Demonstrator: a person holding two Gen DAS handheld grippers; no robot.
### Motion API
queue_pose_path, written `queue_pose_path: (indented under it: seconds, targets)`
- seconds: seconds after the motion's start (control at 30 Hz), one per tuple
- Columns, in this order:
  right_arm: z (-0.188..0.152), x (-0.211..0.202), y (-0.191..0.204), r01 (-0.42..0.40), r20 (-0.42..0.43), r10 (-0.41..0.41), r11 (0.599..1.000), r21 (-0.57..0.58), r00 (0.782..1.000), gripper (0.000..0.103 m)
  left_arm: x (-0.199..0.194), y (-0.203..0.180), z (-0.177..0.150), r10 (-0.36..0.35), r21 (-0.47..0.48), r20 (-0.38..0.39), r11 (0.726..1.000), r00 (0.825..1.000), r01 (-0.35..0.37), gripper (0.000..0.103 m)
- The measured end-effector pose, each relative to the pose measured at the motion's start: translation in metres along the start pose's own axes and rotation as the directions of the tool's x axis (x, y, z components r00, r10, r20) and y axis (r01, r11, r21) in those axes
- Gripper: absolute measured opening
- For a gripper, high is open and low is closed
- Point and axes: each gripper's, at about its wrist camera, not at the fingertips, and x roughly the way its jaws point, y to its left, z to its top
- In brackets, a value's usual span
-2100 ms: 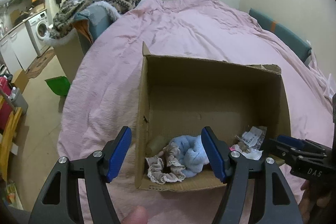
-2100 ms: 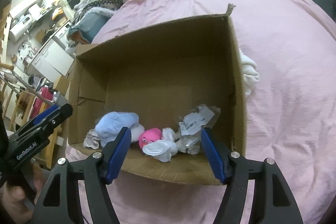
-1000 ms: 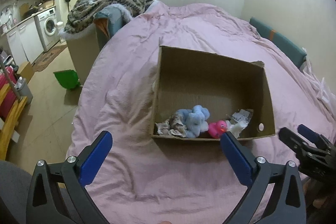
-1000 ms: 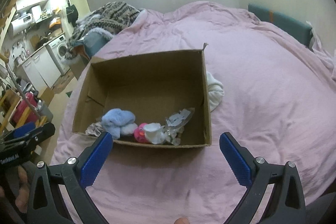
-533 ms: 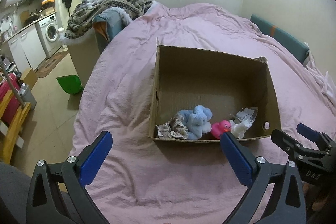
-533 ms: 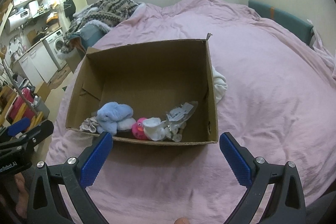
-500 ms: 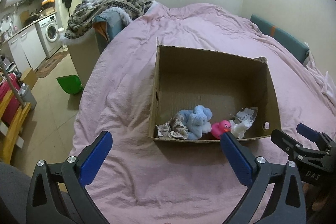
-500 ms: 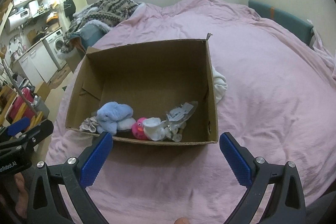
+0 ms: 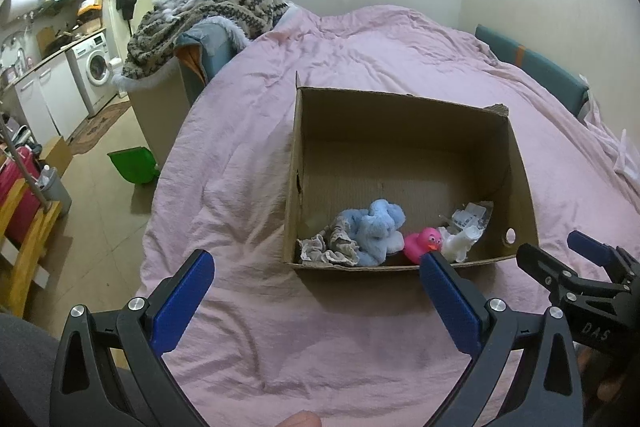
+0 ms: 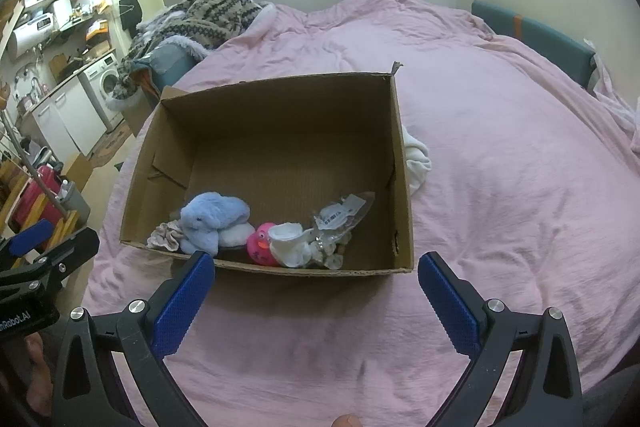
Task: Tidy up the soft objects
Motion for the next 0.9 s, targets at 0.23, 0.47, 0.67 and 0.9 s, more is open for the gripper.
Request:
queue_pose_path:
  seconds: [0.23, 0.47, 0.67, 0.9]
  targets:
    - [0.0003, 0.0003, -0.0003, 0.000, -0.001, 0.000, 1.000, -0.001, 1.000, 0.103, 0.0031, 0.0023, -0.0014, -0.001, -0.013, -0.013, 1.000, 1.000, 0.001, 0.102]
    - [0.0012, 0.0022, -0.0015, 0.001, -0.003, -0.001, 1.000, 0.002, 1.000, 0.103, 0.0039, 0.0024, -0.0020, -0.003, -0.015, -0.016, 1.000, 1.000, 0.003, 0.102]
    - [0.0012, 0.0027, -0.0029, 0.000, 0.002, 0.000, 1.000, 0.007, 1.000, 0.103, 0.0044, 0.0022, -0.0019, -0.005, -0.016, -0.017, 1.000, 1.000, 0.005, 0.103]
    - [0.0012, 0.0018, -0.0037, 0.002, 0.003, -0.002, 1.000, 0.005, 1.000, 0.103, 0.0041, 0.0021, -0.0016, -0.005, -0.017, -0.015, 1.000, 1.000, 0.005, 0.102]
